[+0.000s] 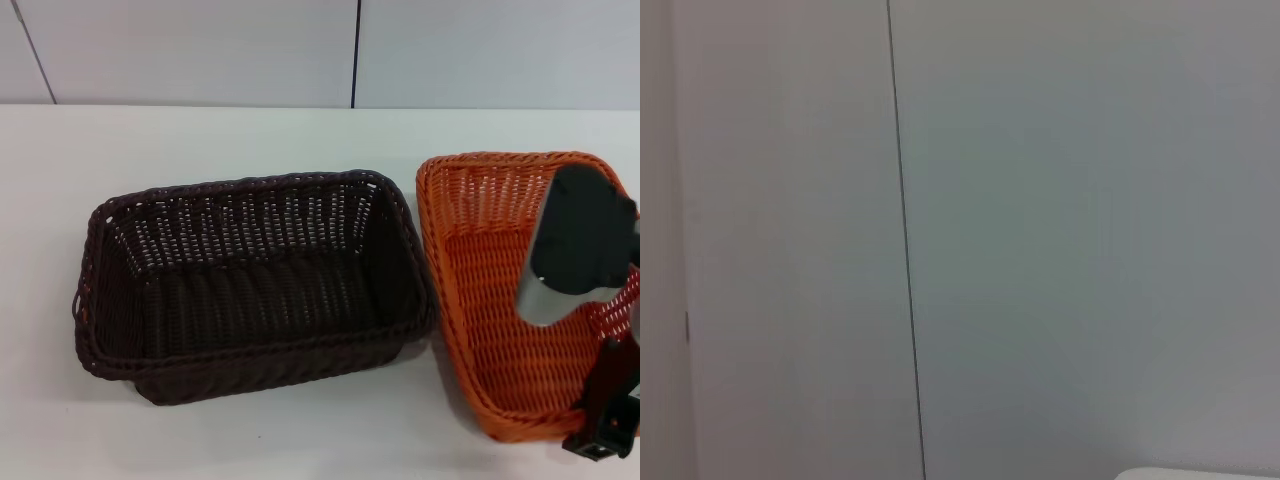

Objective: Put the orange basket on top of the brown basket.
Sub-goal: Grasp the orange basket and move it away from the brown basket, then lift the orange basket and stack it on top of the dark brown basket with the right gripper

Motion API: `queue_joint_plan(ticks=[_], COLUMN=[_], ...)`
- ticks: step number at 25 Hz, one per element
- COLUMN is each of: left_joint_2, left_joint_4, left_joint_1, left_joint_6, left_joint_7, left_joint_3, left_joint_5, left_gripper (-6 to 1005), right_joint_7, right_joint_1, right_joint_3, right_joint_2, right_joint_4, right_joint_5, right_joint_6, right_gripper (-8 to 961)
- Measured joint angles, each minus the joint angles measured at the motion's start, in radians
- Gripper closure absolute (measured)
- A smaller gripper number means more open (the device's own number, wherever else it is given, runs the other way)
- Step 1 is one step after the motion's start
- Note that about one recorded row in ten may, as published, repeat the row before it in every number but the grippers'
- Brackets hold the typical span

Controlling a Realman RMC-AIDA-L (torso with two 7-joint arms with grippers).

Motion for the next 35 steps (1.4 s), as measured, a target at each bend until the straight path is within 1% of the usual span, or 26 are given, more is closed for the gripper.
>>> queue_joint_plan(ticks=[4, 9, 15, 20, 23, 24, 27, 30, 33, 35], left_joint_2=[0.0, -0.001, 0.0, 0.001, 0.001, 0.003, 0.003, 0.003, 0.001, -0.001], left_joint_4=[0.008, 0.019, 0.03, 0.042, 0.043, 0.046, 0.05, 0.053, 0.054, 0.054], left_joint_1=[-0.004, -0.012, -0.017, -0.024, -0.025, -0.025, -0.028, -0.034, -0.034, -0.034], left_joint_6=[0.0, -0.001, -0.001, 0.001, 0.003, 0.005, 0.005, 0.006, 0.006, 0.004], left_joint_7=[0.0, 0.0, 0.0, 0.0, 0.0, 0.0, 0.0, 0.0, 0.0, -0.002], left_joint_3=[0.0, 0.0, 0.0, 0.0, 0.0, 0.0, -0.002, -0.003, -0.002, -0.001], left_joint_5=[0.0, 0.002, 0.001, 0.002, 0.002, 0.003, 0.003, 0.002, 0.002, 0.001], left_gripper=[229, 229, 229, 229, 229, 229, 229, 229, 229, 229], right_joint_7=[0.004, 0.035, 0.079, 0.093, 0.098, 0.098, 0.096, 0.065, -0.037, -0.121], right_joint_1=[0.003, -0.007, -0.008, 0.003, 0.009, 0.02, 0.034, 0.069, 0.098, 0.119], right_joint_3=[-0.022, -0.007, 0.046, 0.062, 0.062, 0.059, 0.047, -0.001, -0.073, -0.126], right_joint_2=[0.0, 0.001, 0.002, 0.001, 0.002, 0.002, 0.002, -0.001, -0.006, -0.015], right_joint_4=[0.002, -0.08, -0.222, -0.286, -0.316, -0.356, -0.394, -0.42, -0.405, -0.387], right_joint_5=[-0.003, -0.003, -0.004, -0.004, -0.012, -0.038, -0.076, -0.113, -0.11, -0.106], right_joint_6=[0.027, 0.052, 0.069, 0.08, 0.085, 0.091, 0.106, 0.144, 0.195, 0.225], right_gripper=[490, 671, 722, 813, 813, 813, 813, 814, 814, 813])
